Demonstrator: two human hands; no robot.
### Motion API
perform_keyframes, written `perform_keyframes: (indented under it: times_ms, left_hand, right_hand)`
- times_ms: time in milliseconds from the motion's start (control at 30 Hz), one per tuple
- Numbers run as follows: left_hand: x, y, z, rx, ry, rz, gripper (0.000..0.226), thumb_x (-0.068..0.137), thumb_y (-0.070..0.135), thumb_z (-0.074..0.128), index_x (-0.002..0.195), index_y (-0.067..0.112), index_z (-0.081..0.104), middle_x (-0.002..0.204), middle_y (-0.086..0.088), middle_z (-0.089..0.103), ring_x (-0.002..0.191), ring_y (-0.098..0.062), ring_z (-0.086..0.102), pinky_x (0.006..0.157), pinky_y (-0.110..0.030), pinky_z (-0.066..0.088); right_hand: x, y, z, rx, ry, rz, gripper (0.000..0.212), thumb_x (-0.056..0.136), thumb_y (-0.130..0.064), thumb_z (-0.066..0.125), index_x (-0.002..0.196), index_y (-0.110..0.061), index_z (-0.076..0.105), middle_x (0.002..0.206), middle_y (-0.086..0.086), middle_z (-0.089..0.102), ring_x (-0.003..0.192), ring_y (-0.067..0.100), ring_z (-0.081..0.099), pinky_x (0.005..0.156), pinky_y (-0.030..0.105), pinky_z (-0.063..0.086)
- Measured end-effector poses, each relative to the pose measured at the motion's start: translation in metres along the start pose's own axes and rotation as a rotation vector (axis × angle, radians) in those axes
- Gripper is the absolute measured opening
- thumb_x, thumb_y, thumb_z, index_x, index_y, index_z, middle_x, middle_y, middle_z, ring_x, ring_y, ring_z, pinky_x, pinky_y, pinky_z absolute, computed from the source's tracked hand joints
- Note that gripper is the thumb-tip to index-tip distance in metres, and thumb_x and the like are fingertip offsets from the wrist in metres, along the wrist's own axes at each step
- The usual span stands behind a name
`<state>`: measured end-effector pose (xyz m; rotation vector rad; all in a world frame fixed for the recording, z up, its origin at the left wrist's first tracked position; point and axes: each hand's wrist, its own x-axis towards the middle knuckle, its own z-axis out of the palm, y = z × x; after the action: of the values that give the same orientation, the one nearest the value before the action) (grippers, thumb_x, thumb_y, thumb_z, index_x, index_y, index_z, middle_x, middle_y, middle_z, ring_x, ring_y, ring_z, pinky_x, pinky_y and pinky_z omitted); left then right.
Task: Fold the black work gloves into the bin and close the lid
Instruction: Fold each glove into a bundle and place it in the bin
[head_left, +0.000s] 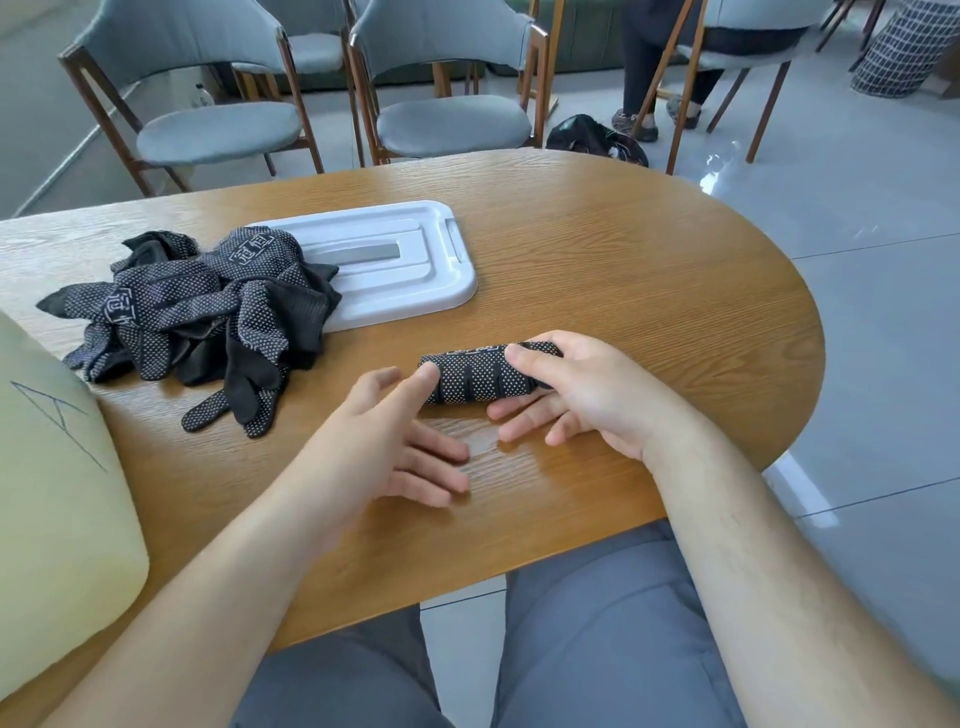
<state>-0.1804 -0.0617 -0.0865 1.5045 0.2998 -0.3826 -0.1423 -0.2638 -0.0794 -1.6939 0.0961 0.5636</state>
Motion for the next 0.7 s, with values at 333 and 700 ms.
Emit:
perform_keyframes:
  times_ms: [333, 700]
  left_hand:
    - [0.014, -0.001, 0.017, -0.332, 0.026, 0.071, 0.059, 0.101, 0.029, 0.058, 0.152, 0.025, 0.028, 0.100, -0.027, 0.074, 0.088, -0.042, 0.075, 0.060, -0.036, 0.061]
    - [0.020, 0.007, 0.016, -0.277, 0.047, 0.135, 0.025, 0.098, 0.026, 0.064, 0.120, 0.014, 0.061, 0.096, -0.006, 0.078, 0.087, -0.029, 0.077, 0.067, -0.029, 0.062]
  right_hand:
    - [0.003, -0.002, -0.008, 0.070, -0.021, -0.022, 0.033, 0.105, -0.037, 0.055, 0.124, -0.011, 0.055, 0.094, 0.012, 0.079, 0.083, 0.027, 0.078, 0.047, 0.021, 0.051]
    - [-0.001, 0.001, -0.009, 0.059, -0.086, -0.124, 0.034, 0.105, -0.040, 0.055, 0.126, -0.013, 0.055, 0.097, 0.013, 0.079, 0.084, 0.030, 0.077, 0.052, 0.025, 0.046]
